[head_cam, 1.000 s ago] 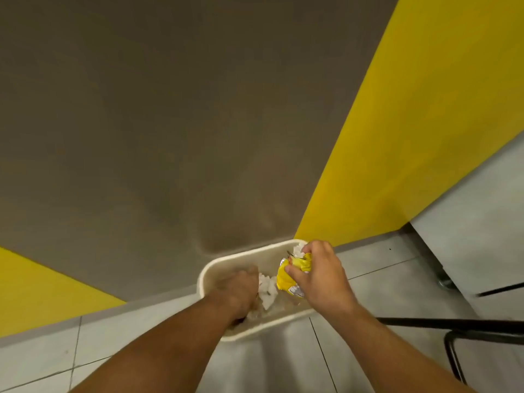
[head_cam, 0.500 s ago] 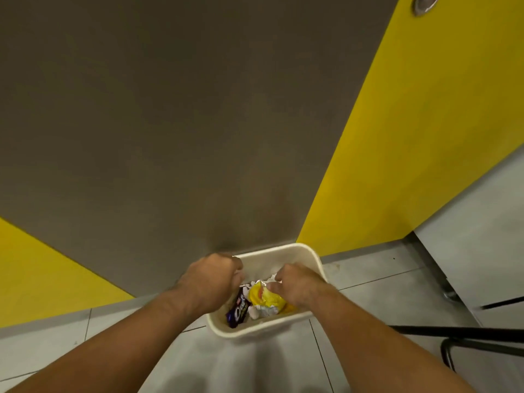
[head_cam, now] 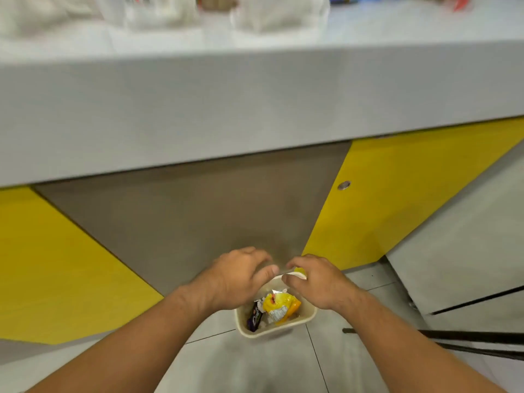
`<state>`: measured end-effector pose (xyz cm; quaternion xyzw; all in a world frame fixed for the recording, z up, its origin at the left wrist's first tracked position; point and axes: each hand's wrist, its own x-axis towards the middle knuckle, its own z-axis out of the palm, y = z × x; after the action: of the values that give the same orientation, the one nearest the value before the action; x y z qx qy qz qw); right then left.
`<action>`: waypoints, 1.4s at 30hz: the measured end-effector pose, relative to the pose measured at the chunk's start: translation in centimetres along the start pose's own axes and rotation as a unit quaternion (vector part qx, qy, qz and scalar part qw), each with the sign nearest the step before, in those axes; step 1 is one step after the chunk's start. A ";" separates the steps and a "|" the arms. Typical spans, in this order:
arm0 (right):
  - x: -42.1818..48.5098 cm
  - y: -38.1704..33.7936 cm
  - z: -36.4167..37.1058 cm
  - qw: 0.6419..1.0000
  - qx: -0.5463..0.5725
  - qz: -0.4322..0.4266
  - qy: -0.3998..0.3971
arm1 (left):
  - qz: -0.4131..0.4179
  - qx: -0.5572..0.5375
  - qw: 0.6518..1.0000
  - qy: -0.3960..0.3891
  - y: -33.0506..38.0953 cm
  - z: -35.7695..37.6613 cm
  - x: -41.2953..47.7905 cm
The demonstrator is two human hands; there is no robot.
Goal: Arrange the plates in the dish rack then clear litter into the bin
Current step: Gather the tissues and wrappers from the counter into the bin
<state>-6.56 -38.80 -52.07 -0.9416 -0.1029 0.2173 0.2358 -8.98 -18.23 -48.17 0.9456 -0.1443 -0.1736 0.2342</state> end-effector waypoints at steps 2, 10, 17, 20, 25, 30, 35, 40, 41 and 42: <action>-2.7 -2.6 -3.8 1.000 -0.008 -0.003 0.005 | 0.001 0.005 1.000 0.006 2.5 -3.8 -2.0; -11.2 -12.7 -19.7 0.999 0.001 -0.039 0.024 | 0.074 0.008 0.995 0.065 11.5 -19.2 -8.5; -15.6 -19.2 -29.9 0.991 0.030 -0.055 0.116 | 0.107 -0.004 0.985 0.138 15.5 -29.4 -10.7; -16.6 -20.4 -32.4 0.988 0.042 -0.051 0.142 | 0.119 -0.010 0.978 0.170 16.5 -31.6 -10.9; -16.3 -20.5 -35.3 0.985 0.015 -0.032 0.167 | 0.130 0.009 0.975 0.178 18.0 -33.8 -9.6; -13.4 -18.4 -39.1 0.985 0.020 -0.017 0.173 | 0.138 0.027 0.970 0.196 19.7 -35.6 -5.3; -7.1 -14.0 -44.0 0.983 0.003 -0.003 0.181 | 0.130 0.046 0.969 0.204 21.6 -36.7 1.4; -0.4 -8.0 -48.7 0.985 0.008 0.040 0.168 | 0.102 0.018 0.972 0.211 23.6 -38.4 8.9; 0.7 -7.1 -49.4 0.985 0.013 0.047 0.165 | 0.093 0.014 0.973 0.213 24.0 -38.6 10.2; 1.8 -6.3 -50.1 0.984 0.016 0.054 0.167 | 0.084 0.013 0.973 0.213 24.2 -38.7 11.5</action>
<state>17.34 -52.82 -9.84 -0.9650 -0.0081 0.0710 0.2524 12.00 -27.67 -7.12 0.9483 -0.1723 0.0537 0.2609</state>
